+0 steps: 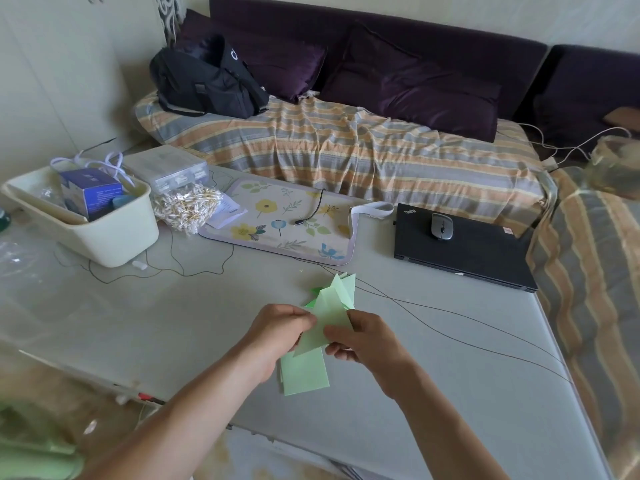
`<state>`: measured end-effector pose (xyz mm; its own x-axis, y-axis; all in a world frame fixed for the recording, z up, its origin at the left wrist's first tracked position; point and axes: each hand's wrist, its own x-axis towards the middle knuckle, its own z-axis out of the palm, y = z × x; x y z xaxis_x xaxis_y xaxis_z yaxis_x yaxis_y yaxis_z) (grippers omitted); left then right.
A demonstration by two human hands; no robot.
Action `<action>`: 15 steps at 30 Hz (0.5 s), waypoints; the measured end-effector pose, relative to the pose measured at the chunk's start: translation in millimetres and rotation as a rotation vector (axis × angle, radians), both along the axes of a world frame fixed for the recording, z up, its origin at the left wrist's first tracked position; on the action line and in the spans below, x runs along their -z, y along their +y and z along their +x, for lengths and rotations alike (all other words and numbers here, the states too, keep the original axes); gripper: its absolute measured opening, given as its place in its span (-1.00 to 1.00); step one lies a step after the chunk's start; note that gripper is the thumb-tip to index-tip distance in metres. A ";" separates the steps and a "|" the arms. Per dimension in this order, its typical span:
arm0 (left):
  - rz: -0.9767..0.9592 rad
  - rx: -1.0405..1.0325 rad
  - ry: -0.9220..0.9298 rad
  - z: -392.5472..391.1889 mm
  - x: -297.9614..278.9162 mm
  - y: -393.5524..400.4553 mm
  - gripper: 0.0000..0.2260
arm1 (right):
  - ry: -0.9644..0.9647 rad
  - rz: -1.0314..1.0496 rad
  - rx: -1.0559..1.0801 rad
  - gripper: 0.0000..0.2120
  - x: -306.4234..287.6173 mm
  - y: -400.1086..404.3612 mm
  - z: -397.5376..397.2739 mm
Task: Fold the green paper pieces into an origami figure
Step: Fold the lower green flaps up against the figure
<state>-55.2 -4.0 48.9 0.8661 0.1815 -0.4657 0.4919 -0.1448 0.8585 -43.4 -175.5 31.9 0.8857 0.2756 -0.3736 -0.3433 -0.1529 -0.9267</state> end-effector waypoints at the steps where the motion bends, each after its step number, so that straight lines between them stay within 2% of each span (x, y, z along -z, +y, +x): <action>1: -0.005 -0.003 0.004 0.2 -1.5 -0.6 -0.92 | -0.001 -0.009 -0.015 -0.90 0.6 -0.3 0.3; 3: -0.035 -0.033 -0.025 0.4 -3.4 -1.1 -0.89 | 0.011 -0.012 -0.048 -0.90 0.6 -0.9 1.2; 6: -0.084 -0.101 -0.074 1.7 -4.2 -0.2 -0.96 | 0.037 0.003 -0.062 -0.88 1.0 -0.5 1.6; 12: -0.204 -0.245 -0.056 4.6 -4.2 1.7 -0.90 | 0.016 0.077 0.119 -0.81 2.9 -3.8 7.3; 15: -0.205 -0.295 -0.083 5.2 -2.3 2.0 -0.91 | 0.002 0.132 0.149 -0.81 1.8 -4.1 7.4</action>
<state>-50.0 -2.0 51.1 0.8266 0.3395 -0.4489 0.4147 0.1721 0.8936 -36.0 -179.6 30.1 0.9199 0.1876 -0.3444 -0.3546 0.0224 -0.9347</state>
